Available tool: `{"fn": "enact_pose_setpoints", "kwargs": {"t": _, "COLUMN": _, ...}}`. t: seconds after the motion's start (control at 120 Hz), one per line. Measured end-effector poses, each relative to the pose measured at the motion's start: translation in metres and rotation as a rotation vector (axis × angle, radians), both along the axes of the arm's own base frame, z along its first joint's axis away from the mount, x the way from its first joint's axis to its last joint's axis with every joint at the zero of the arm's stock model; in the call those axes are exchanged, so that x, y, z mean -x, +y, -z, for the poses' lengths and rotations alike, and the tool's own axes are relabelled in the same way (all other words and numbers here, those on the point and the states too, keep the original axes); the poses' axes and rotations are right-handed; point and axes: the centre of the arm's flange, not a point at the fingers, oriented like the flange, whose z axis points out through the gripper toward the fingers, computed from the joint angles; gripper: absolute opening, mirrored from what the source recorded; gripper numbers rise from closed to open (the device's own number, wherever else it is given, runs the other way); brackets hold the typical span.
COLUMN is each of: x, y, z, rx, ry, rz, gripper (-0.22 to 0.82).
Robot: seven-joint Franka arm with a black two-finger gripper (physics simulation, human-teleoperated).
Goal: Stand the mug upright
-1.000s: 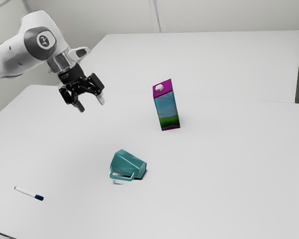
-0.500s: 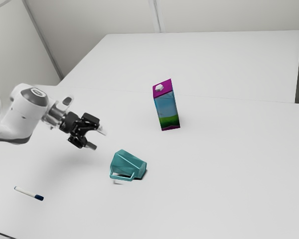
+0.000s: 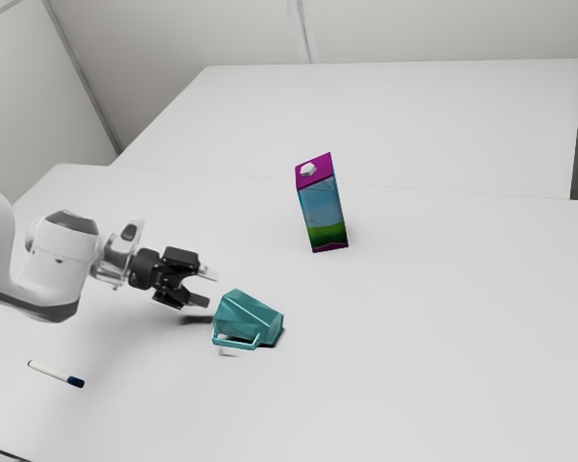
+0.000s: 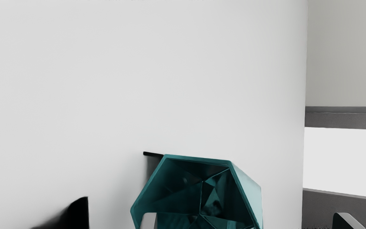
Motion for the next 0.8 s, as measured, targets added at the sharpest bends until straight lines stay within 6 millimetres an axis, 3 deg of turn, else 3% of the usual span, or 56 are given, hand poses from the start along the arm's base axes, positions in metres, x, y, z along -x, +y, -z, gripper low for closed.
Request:
{"fn": "enact_pose_setpoints", "kwargs": {"t": 0.6, "x": 0.001, "y": -0.043, "z": 0.012, "rx": 0.019, "ry": -0.151, "rz": 0.105, "gripper": 0.59}}
{"fn": "enact_pose_setpoints", "kwargs": {"t": 0.7, "x": 0.005, "y": -0.045, "z": 0.017, "rx": 0.019, "ry": -0.156, "rz": 0.106, "gripper": 0.47}}
{"fn": "enact_pose_setpoints", "kwargs": {"t": 0.8, "x": 0.006, "y": -0.046, "z": 0.017, "rx": 0.016, "ry": -0.168, "rz": 0.108, "gripper": 0.25}}
